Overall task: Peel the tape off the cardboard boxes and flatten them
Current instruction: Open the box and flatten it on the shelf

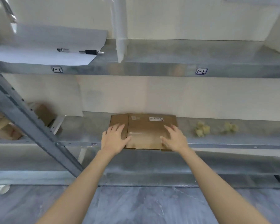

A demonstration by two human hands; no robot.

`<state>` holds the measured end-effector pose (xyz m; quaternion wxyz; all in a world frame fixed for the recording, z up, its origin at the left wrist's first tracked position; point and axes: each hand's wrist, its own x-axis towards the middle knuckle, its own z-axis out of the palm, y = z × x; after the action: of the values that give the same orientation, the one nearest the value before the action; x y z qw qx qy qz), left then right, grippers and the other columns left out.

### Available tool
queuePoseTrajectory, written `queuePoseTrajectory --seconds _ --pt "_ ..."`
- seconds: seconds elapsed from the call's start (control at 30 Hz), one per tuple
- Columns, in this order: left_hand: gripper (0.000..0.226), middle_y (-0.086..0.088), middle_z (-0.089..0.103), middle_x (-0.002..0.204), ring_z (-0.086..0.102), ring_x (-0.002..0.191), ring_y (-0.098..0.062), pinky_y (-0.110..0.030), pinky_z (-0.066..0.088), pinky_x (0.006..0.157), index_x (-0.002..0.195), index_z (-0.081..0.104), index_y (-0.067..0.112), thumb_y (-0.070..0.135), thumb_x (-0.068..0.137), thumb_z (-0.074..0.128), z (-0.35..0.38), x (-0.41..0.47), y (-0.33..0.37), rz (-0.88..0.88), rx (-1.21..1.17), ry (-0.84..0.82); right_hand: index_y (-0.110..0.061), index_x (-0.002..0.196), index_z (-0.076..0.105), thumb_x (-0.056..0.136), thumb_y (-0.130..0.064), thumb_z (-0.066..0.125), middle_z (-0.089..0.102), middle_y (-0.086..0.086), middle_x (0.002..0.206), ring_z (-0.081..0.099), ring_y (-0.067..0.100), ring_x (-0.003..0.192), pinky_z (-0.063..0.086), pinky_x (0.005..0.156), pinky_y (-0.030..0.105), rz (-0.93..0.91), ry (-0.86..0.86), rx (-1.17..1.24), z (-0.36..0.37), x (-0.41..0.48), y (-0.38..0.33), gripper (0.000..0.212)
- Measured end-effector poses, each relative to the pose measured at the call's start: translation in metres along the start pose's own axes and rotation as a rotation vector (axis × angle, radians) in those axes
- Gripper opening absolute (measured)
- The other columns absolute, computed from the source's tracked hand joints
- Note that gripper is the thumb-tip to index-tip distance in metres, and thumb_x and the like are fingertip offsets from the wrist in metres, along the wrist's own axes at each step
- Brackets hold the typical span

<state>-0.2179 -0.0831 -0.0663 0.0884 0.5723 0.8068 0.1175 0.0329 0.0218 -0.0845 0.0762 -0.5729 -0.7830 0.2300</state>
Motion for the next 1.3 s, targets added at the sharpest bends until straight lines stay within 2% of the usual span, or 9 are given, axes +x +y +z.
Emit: queuePoseTrajectory --seconds 0.17,0.3,0.5,0.6,0.73,0.9,1.03,1.13,1.3 --pt "0.072 -0.009 0.028 0.158 0.028 0.142 -0.033 -0.049 0.030 0.111 0.151 0.030 0.034 0.063 0.089 0.054 0.029 0.024 -0.024 -0.171 -0.083 -0.124 -0.031 0.153 0.023 0.088 -0.060 0.054 0.012 0.014 0.160 0.010 0.030 0.148 0.022 0.114 0.048 0.190 -0.026 -0.039 0.030 0.021 0.017 0.077" --pt "0.083 -0.014 0.027 0.155 0.030 0.138 -0.039 -0.050 0.035 0.108 0.151 0.026 0.023 0.059 0.086 0.063 0.039 0.040 -0.034 -0.270 -0.135 -0.178 -0.028 0.153 0.022 0.084 -0.056 0.063 0.016 0.017 0.157 0.016 0.030 0.147 0.026 0.112 0.047 0.229 -0.008 0.010 0.038 0.030 0.027 0.084" --pt "0.100 -0.017 0.023 0.156 0.024 0.138 -0.043 -0.053 0.036 0.107 0.151 0.025 0.021 0.059 0.074 0.076 0.047 0.053 -0.033 -0.394 -0.163 -0.151 -0.028 0.148 0.032 0.077 -0.053 0.073 0.022 0.016 0.154 0.029 0.032 0.142 0.031 0.110 0.044 0.254 0.013 0.081 0.041 0.039 0.031 0.086" --pt "0.108 -0.017 0.036 0.149 0.031 0.135 -0.041 -0.051 0.036 0.106 0.150 0.025 0.023 0.055 0.066 0.084 0.047 0.058 -0.033 -0.423 -0.223 -0.147 -0.028 0.140 0.042 0.069 -0.042 0.084 0.027 0.015 0.148 0.044 0.034 0.130 0.041 0.105 0.041 0.252 0.072 0.206 0.039 0.041 0.031 0.083" --pt "0.130 -0.015 0.044 0.146 0.034 0.135 -0.040 -0.048 0.035 0.105 0.154 0.016 0.026 0.055 0.052 0.092 0.042 0.060 -0.036 -0.468 -0.265 -0.100 -0.027 0.135 0.048 0.056 -0.031 0.094 0.029 0.013 0.140 0.040 0.031 0.127 0.038 0.107 0.040 0.204 0.184 0.342 0.030 0.039 0.034 0.091" --pt "0.133 -0.016 0.043 0.145 0.031 0.135 -0.040 -0.053 0.033 0.106 0.153 0.013 0.031 0.049 0.050 0.095 0.029 0.055 -0.009 -0.446 -0.320 0.020 -0.035 0.138 0.044 0.055 -0.037 0.092 0.036 0.014 0.142 0.034 0.032 0.127 0.034 0.105 0.040 0.146 0.255 0.305 -0.007 0.031 0.043 0.096" --pt "0.133 -0.016 0.044 0.140 0.041 0.130 -0.038 -0.051 0.043 0.102 0.152 0.014 0.035 0.042 0.048 0.097 0.022 0.054 0.035 -0.318 -0.466 0.110 -0.040 0.140 0.038 0.055 -0.042 0.091 0.034 0.009 0.140 0.042 0.028 0.124 0.041 0.100 0.039 0.097 0.348 0.284 -0.048 0.016 0.072 0.100" --pt "0.129 -0.016 0.043 0.133 0.050 0.121 -0.040 -0.049 0.047 0.095 0.151 0.015 0.035 0.042 0.050 0.096 0.018 0.052 0.088 -0.225 -0.468 0.114 -0.043 0.139 0.036 0.057 -0.043 0.091 0.030 0.007 0.136 0.044 0.026 0.122 0.044 0.099 0.040 0.109 0.400 0.276 -0.079 -0.005 0.109 0.099" --pt "0.121 -0.018 0.042 0.132 0.051 0.117 -0.041 -0.049 0.049 0.093 0.149 0.021 0.028 0.044 0.054 0.094 0.030 0.040 0.208 -0.053 -0.411 0.139 -0.049 0.137 0.032 0.059 -0.041 0.090 0.026 0.003 0.136 0.045 0.026 0.122 0.049 0.095 0.044 0.188 0.529 0.248 -0.137 -0.054 0.192 0.098"
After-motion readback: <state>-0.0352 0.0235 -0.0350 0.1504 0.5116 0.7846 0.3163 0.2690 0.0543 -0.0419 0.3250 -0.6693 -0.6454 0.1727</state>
